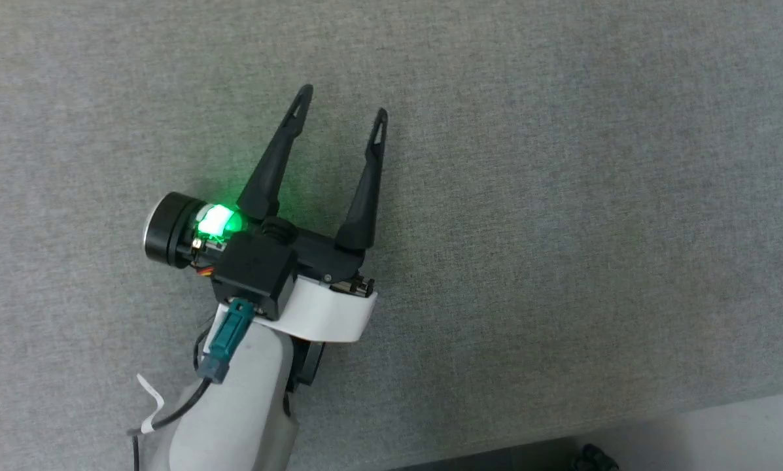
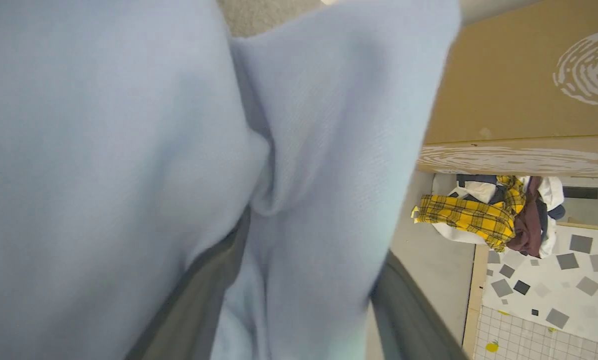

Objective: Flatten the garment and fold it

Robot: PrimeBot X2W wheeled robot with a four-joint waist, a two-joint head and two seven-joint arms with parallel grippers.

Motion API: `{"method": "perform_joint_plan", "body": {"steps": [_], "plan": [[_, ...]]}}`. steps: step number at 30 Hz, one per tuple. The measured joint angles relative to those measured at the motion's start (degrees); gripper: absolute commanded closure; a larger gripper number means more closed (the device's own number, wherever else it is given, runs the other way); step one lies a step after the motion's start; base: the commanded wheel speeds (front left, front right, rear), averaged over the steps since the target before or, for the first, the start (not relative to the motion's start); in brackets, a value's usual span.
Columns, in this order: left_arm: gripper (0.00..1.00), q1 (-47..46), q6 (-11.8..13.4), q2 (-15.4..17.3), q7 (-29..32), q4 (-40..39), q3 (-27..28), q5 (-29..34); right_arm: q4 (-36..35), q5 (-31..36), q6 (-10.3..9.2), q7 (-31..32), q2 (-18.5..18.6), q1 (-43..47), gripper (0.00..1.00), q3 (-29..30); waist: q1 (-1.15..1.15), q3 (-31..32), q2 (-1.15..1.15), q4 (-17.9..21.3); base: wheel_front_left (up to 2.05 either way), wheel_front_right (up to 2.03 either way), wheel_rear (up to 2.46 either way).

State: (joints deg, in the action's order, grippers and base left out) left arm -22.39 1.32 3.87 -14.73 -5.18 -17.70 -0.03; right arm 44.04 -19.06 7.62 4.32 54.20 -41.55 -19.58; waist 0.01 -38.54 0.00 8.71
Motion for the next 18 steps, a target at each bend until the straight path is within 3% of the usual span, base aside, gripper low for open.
{"method": "perform_joint_plan", "body": {"steps": [11,18], "plan": [[0.00,3.9,1.3,0.0,0.0,2.1,1.4,-2.1,0.2,3.5,0.00,-2.8,-1.2,-5.3,0.00,-2.2,-0.01,6.7,0.00,-0.4,0.00,0.00,0.00],[0.00,9.8,2.4,0.0,0.0,3.6,4.9,-3.8,-5.6,2.3,-0.01,-6.2,-6.6,-7.8,0.00,-0.9,-0.02,14.7,0.00,0.5,0.00,0.00,0.00]]}}
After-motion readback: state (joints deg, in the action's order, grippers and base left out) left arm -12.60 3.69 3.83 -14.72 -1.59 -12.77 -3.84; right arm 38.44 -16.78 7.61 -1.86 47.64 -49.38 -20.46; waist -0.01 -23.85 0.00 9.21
